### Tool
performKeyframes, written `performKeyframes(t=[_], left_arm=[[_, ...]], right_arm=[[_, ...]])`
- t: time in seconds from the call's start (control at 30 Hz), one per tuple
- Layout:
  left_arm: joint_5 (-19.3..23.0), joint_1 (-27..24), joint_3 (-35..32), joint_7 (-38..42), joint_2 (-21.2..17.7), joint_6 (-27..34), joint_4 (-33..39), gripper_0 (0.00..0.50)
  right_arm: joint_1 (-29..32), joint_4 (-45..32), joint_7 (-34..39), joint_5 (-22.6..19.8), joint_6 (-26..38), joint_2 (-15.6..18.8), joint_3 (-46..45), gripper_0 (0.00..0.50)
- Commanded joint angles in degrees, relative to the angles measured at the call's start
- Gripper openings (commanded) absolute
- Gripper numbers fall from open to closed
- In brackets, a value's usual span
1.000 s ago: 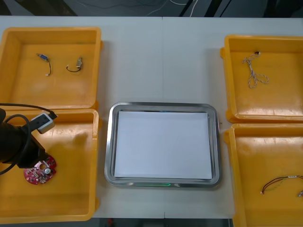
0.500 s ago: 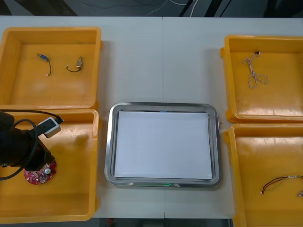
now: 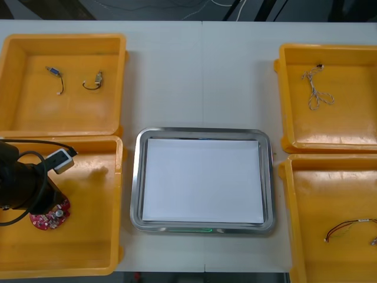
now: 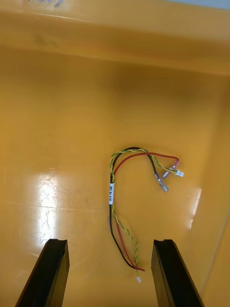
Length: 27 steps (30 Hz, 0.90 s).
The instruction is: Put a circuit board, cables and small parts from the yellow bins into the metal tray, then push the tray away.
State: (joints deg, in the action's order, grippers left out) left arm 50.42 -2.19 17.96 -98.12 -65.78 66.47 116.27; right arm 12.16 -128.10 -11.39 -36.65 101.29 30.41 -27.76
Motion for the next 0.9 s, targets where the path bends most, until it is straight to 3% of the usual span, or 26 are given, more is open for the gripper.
performKeyframes(t=[0.03,0.9], left_arm=[[-0.9,-2.9,2.8,-0.4,-1.6,-2.5,-2.2,0.500],[-1.8,-2.2,3.0,-0.9,-1.7,-2.9,-2.6,0.500]], right_arm=[[0.9,0.9,4.1,-0.2,-2.5,-1.2,1.0,0.500],[2.2,8.9,3.6,1.9,-16.3,-3.0,6.7,0.500]])
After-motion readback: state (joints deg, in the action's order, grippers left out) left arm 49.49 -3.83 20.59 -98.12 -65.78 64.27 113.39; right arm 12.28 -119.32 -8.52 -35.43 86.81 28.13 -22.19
